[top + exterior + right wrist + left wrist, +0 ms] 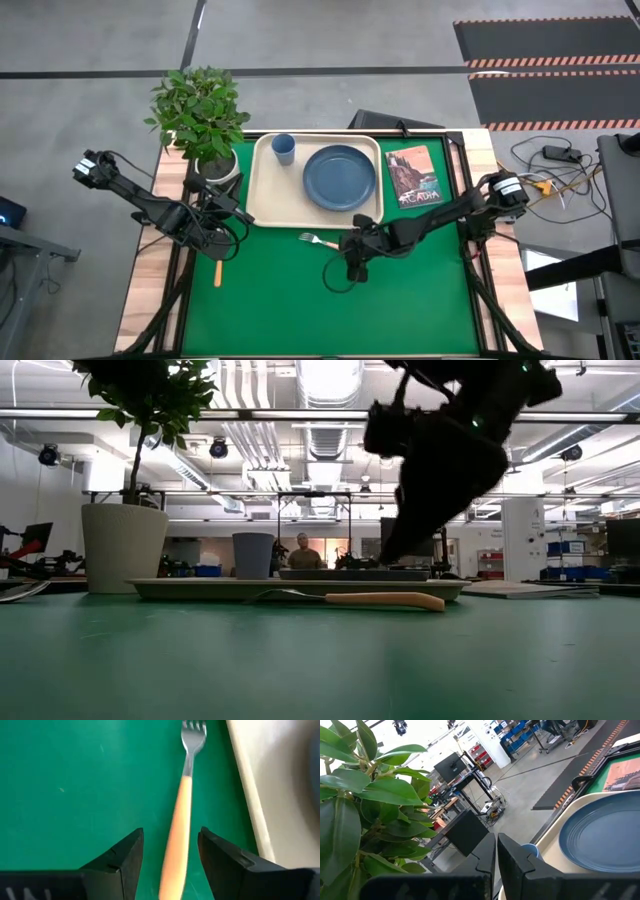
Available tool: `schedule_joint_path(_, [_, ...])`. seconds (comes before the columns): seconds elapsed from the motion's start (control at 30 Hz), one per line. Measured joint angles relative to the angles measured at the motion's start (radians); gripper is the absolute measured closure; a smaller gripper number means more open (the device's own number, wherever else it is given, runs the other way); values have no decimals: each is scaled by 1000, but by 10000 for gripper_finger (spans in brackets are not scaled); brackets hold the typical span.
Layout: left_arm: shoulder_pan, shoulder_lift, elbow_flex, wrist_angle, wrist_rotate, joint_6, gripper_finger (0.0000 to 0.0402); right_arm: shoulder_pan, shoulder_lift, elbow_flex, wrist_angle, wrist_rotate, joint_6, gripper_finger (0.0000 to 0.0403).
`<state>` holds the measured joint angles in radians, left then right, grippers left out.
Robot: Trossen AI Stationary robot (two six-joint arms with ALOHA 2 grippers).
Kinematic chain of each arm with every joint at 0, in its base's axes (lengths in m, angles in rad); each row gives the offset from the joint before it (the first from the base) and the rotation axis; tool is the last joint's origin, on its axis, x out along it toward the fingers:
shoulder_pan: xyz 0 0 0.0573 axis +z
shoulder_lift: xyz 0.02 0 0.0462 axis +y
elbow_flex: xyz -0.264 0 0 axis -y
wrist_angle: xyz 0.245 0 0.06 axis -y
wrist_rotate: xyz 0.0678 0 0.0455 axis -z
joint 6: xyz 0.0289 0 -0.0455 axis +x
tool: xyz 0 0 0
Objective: Pick and place plate/cup/fork/spoon on tray
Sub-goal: Put the orange fork on the white food tray
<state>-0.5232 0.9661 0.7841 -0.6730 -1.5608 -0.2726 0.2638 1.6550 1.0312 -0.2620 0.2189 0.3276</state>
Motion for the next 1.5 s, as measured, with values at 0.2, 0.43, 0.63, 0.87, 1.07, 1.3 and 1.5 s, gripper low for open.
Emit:
schedule_joint_path(0.2, [0, 0, 0, 0, 0, 0, 402, 1, 4, -66, 30, 2, 36, 227])
schedule_joint_path(0.43, [0, 0, 0, 0, 0, 0, 402, 4, 4, -138, 128, 1, 51, 228])
schedule_joint_path(0.63, [0, 0, 0, 1, 0, 0, 402, 4, 4, -211, 231, 2, 74, 252])
schedule_joint_path(0.87, [0, 0, 1, 2, 0, 0, 402, 4, 8, -244, 277, 8, 79, 328])
schedule_joint_path(1.07, [0, 0, 1, 3, 0, 1, 402, 4, 4, -244, 278, -11, 69, 337])
schedule_joint_path(1.3, [0, 0, 12, 14, 0, -1, 402, 5, -76, -252, 256, -111, 13, 337])
schedule_joint_path(1.5, [0, 0, 17, 86, 11, 1, 402, 28, -235, -322, 299, -121, -34, 337])
